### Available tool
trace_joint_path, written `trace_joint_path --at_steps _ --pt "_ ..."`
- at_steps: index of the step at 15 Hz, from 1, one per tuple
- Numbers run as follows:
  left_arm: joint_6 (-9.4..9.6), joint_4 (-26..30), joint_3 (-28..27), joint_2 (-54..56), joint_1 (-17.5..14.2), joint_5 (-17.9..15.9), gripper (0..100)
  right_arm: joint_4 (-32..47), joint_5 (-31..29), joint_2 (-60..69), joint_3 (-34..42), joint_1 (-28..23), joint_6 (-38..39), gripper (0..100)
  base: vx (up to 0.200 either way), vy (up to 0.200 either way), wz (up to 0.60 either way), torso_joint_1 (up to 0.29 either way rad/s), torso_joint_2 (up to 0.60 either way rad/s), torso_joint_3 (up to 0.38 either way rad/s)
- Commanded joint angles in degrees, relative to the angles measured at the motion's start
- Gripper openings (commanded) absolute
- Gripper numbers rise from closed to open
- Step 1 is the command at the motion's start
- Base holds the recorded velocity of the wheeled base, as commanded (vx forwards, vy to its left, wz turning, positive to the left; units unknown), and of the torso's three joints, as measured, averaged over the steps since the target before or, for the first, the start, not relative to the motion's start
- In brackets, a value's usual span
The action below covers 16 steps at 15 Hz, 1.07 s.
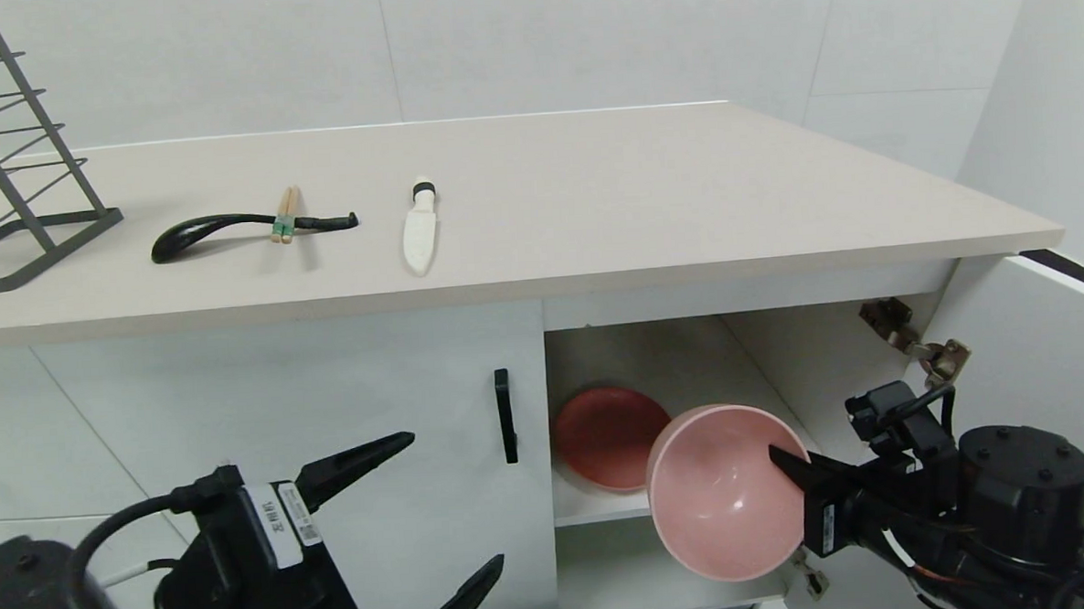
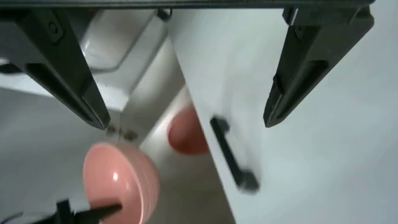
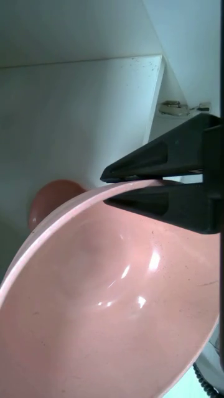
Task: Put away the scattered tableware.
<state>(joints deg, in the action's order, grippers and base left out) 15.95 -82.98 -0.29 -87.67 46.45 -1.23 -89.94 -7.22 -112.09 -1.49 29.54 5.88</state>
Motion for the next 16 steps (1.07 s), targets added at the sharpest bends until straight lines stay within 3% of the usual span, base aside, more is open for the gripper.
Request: trace_joint_path --at_steps 1,5,6,7,8,10,14,16 --pt "-1.44 5.99 0.29 8.13 -1.71 0.00 100 -0.06 0.01 0.30 0.17 0.26 -0.08 0 0.000 0.000 0.00 0.000 0.00 0.000" --pt "-1.97 27.17 0.29 22.81 -6.46 -0.09 100 -0.06 -0.17 -0.50 -0.62 1.31 4.32 0 0.000 0.000 0.00 0.000 0.00 0.000" --pt "-2.85 35.52 0.29 29.32 -7.60 -0.26 100 -0.06 -0.17 -1.11 -2.82 2.28 6.34 0 0.000 0.000 0.00 0.000 0.00 0.000" --pt "-3.20 37.72 0.29 31.16 -8.04 -0.26 100 -0.06 -0.17 -1.37 -3.61 2.54 6.52 0 0.000 0.000 0.00 0.000 0.00 0.000" --pt "-5.66 41.50 0.29 36.43 -9.62 -0.88 100 -0.06 -0.08 -3.04 -5.63 3.33 6.43 0 0.000 0.000 0.00 0.000 0.00 0.000" --pt "-6.37 41.94 0.29 39.86 -11.99 -1.49 100 -0.06 -0.08 -6.74 -5.90 5.53 6.43 0 0.000 0.000 0.00 0.000 0.00 0.000" --pt "-5.84 42.38 0.29 43.47 -18.06 -6.68 100 -0.06 -0.08 -12.27 -9.06 4.92 6.43 0 0.000 0.000 0.00 0.000 0.00 0.000" --pt "-6.01 43.25 0.29 45.93 -20.69 -7.38 100 -0.06 -0.08 -13.94 -11.08 4.74 6.34 0 0.000 0.000 0.00 0.000 0.00 0.000"
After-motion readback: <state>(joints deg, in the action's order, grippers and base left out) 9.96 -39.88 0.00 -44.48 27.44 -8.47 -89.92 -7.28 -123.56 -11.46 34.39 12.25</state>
